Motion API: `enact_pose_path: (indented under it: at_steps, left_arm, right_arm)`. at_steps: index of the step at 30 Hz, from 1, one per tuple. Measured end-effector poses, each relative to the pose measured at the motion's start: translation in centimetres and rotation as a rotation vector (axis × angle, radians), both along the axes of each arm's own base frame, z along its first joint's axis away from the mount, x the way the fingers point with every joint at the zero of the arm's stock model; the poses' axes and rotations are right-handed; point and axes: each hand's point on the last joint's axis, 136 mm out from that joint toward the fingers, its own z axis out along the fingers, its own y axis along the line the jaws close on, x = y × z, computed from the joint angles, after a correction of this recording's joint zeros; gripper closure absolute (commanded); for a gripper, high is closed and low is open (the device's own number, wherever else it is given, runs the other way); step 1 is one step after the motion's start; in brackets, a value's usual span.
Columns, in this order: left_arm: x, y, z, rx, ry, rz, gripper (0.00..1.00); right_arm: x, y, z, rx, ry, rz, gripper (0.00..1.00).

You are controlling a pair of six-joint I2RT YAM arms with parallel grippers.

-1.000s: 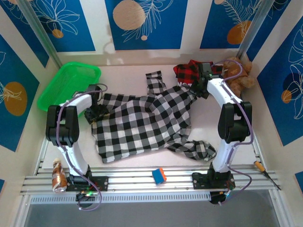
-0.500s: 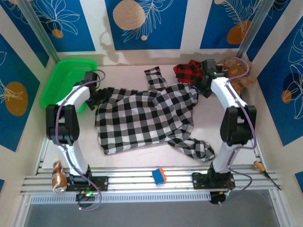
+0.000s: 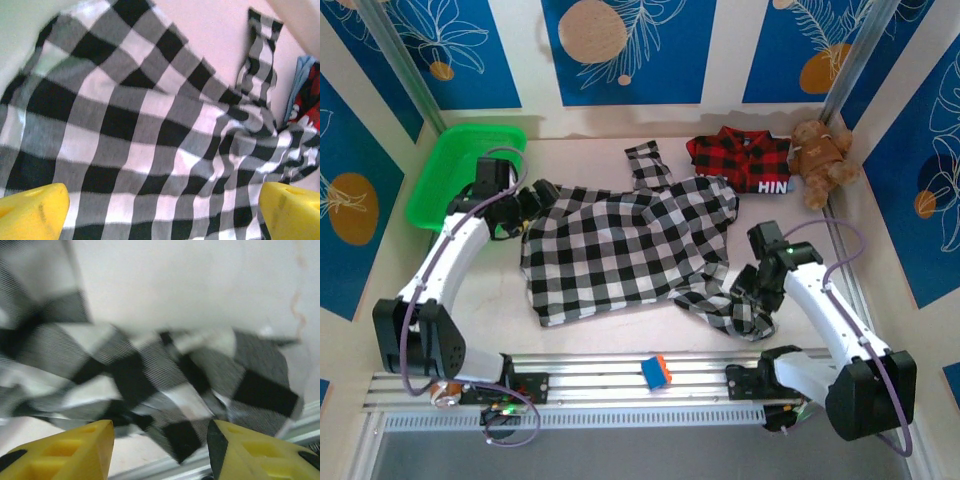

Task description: Fold and stack the long sleeve shirts

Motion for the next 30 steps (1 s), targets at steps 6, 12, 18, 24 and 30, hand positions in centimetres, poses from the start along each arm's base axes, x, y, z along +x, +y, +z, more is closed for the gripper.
enact_pose_path:
  at_steps: [6, 12, 18, 24, 30]
  left_arm:
    - [-5.2, -0.5, -1.2, 0.003, 0.044, -0.033, 0.03]
    - [-10.6, 0.7, -2.9, 0.027, 0.103, -0.019, 0.03]
    - [-13.9, 1.7, -4.6, 0.046, 0.162, 0.02, 0.03]
    - [-15.5, 2.2, -6.2, 0.053, 0.223, 0.047, 0.03]
    - [-16.2, 2.7, -6.9, 0.081, 0.258, 0.061, 0.03]
  right_arm:
    - [-2.3, 1.7, -3.0, -0.025, 0.129, 0.043, 0.58]
    - [-2.8, 3.7, -5.5, -0.062, 0.215, 0.102, 0.94]
    - [-3.3, 6.5, -5.7, -0.051, 0.226, 0.202, 1.0]
    - [-5.4, 10.6, -5.1, 0.033, 0.233, 0.284, 1.0]
    - [-7.6, 13.2, -3.7, 0.1, 0.258, 0.318, 0.51]
